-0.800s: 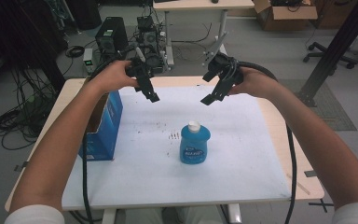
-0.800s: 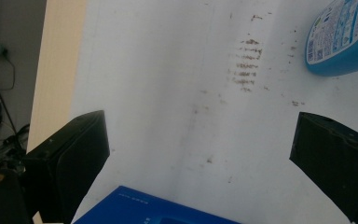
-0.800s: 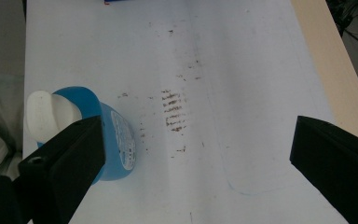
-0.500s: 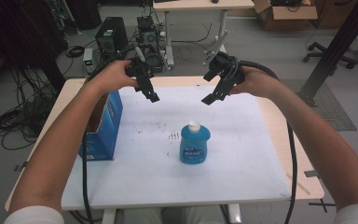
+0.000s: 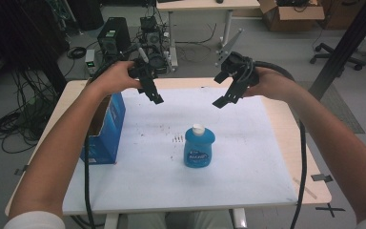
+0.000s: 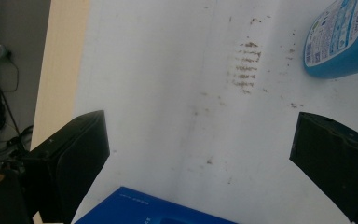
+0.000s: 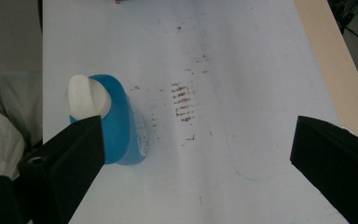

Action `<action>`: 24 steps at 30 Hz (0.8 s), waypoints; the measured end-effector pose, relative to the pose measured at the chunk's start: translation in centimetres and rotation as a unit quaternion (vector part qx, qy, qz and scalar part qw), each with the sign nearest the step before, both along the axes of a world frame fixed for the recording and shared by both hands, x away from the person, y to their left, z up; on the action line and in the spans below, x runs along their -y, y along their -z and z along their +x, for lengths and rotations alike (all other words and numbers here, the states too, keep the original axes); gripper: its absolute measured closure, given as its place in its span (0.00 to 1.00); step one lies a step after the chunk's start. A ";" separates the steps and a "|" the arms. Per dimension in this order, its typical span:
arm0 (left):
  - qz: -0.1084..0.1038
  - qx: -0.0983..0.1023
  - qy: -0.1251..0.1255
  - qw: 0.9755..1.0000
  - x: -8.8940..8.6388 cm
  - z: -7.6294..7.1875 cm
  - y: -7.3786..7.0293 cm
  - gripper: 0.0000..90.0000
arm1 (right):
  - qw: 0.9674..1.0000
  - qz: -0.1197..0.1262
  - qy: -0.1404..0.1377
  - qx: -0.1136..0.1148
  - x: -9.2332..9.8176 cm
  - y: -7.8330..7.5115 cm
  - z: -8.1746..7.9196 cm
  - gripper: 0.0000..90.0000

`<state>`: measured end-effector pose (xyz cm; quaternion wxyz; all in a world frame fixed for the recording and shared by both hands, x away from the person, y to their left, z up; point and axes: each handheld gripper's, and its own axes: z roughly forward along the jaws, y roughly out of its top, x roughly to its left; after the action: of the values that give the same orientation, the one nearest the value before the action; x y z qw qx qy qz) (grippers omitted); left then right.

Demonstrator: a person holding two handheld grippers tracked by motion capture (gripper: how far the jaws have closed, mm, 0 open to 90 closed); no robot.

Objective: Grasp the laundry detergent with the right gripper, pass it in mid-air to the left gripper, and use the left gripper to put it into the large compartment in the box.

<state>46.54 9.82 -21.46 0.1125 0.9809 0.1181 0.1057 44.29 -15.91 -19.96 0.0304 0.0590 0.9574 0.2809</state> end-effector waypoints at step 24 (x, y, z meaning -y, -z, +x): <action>0.001 0.004 0.002 1.000 0.0 -0.5 -0.2 0.05 | 0.999 0.000 -0.032 -0.015 1.7 0.7 -4.6 0.03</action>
<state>46.00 9.78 -21.29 0.1122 0.9808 0.1155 0.1097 39.65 -17.58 -20.62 0.0065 0.0323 0.9593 0.2805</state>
